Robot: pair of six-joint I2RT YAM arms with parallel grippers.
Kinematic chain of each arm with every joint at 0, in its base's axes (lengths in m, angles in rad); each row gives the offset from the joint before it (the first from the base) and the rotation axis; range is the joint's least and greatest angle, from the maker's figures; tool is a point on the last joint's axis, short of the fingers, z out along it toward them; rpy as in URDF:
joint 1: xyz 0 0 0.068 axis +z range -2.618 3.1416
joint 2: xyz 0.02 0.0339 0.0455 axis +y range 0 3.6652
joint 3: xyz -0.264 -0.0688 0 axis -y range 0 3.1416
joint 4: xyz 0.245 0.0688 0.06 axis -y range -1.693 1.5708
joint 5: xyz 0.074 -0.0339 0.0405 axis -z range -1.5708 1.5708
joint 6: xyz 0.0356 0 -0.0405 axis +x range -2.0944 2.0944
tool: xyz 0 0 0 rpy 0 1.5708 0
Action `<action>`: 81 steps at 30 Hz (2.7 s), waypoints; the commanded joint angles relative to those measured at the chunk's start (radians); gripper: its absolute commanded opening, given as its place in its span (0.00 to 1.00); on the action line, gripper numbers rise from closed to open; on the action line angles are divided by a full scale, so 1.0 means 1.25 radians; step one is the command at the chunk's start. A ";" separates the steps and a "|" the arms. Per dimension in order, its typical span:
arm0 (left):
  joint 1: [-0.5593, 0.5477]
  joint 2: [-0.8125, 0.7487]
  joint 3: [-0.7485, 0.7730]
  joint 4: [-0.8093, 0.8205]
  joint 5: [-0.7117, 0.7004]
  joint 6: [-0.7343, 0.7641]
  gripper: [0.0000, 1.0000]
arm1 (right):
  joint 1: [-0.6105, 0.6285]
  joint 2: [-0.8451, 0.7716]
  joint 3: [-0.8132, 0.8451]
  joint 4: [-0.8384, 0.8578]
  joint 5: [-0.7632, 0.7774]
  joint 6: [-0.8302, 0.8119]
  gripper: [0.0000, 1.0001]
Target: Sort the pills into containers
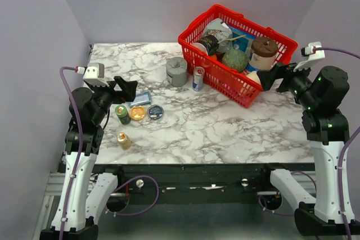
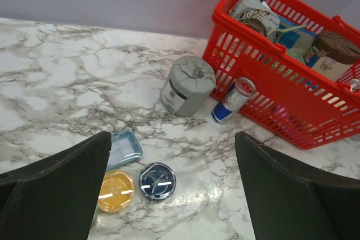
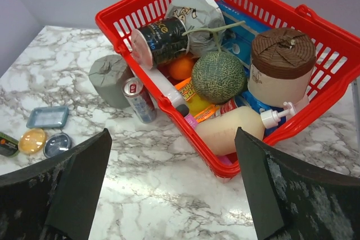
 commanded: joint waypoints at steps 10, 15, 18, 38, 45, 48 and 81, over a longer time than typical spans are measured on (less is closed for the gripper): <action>0.002 -0.029 -0.006 -0.088 0.104 -0.043 0.99 | 0.087 0.100 0.050 -0.060 -0.600 -0.307 1.00; 0.002 -0.047 -0.004 -0.124 0.093 -0.071 0.99 | 0.286 0.192 0.087 -0.146 -0.472 -0.436 1.00; 0.002 -0.053 -0.006 -0.153 0.059 -0.086 0.99 | 0.424 0.258 0.082 -0.153 -0.366 -0.473 1.00; 0.002 0.019 -0.054 -0.313 -0.161 -0.112 0.99 | 0.712 0.851 0.341 -0.086 -0.106 -0.383 1.00; 0.004 0.045 -0.056 -0.275 -0.215 -0.093 0.99 | 0.713 1.030 0.514 -0.118 -0.051 -0.334 1.00; 0.002 0.029 -0.060 -0.270 -0.219 -0.085 0.99 | 0.712 1.083 0.563 -0.112 0.003 -0.283 1.00; 0.004 -0.072 -0.070 -0.286 -0.192 -0.058 0.99 | 0.760 1.304 0.700 -0.129 0.186 -0.221 1.00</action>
